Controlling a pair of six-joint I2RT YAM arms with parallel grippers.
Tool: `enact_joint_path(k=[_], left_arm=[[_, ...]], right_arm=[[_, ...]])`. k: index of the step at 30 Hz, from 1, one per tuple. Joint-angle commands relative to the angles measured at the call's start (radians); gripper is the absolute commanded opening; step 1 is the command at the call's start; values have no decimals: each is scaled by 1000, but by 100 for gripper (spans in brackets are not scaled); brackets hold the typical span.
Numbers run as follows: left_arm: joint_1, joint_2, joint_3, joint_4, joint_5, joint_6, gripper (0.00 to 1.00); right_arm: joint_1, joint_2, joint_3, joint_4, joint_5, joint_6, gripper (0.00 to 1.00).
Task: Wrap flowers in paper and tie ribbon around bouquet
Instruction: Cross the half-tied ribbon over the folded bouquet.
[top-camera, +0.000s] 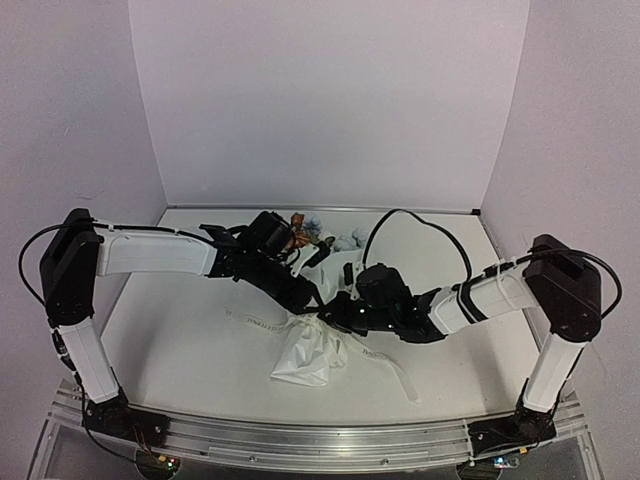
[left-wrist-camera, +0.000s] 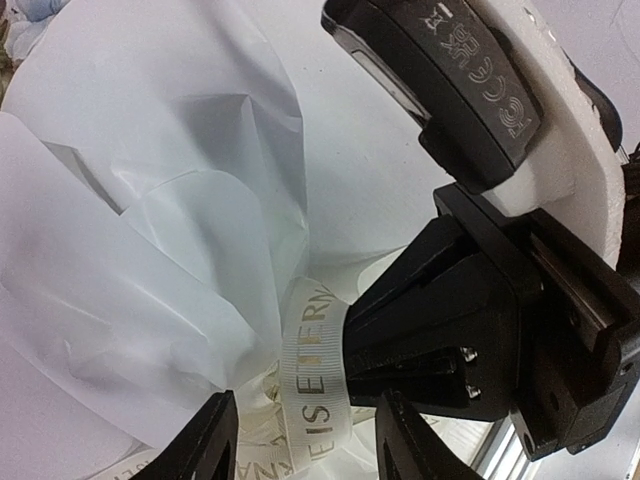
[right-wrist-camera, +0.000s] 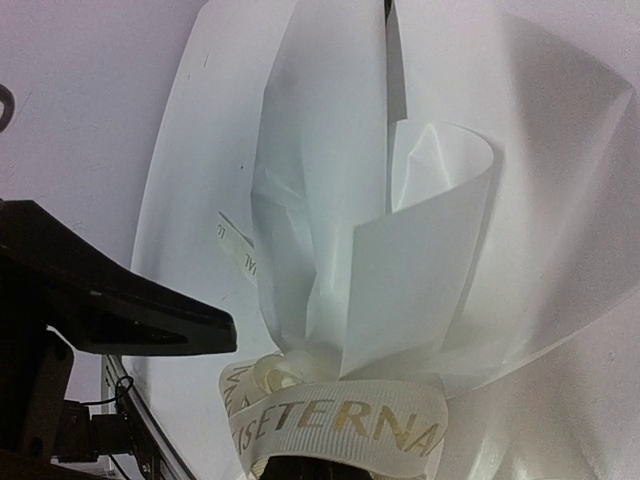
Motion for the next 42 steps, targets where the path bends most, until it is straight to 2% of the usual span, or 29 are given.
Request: enact_joint_path(k=[1, 11, 14, 21, 32, 42], left_arm=[[-8, 13, 42, -29, 5, 21, 48], [-17, 33, 42, -25, 8, 21, 38], [-17, 34, 42, -23, -1, 19, 31], [-17, 23, 51, -19, -21, 18, 5], [-17, -147, -85, 122, 9, -12, 5], [-17, -92, -107, 121, 59, -18, 2]], right_arm=[[-4, 22, -4, 72, -26, 13, 1], [-32, 49, -27, 196, -94, 61, 1], [-34, 43, -34, 198, -97, 58, 0], [-34, 46, -35, 199, -101, 65, 0], [-34, 40, -100, 171, -3, 87, 0], [-27, 18, -40, 187, -84, 42, 0]])
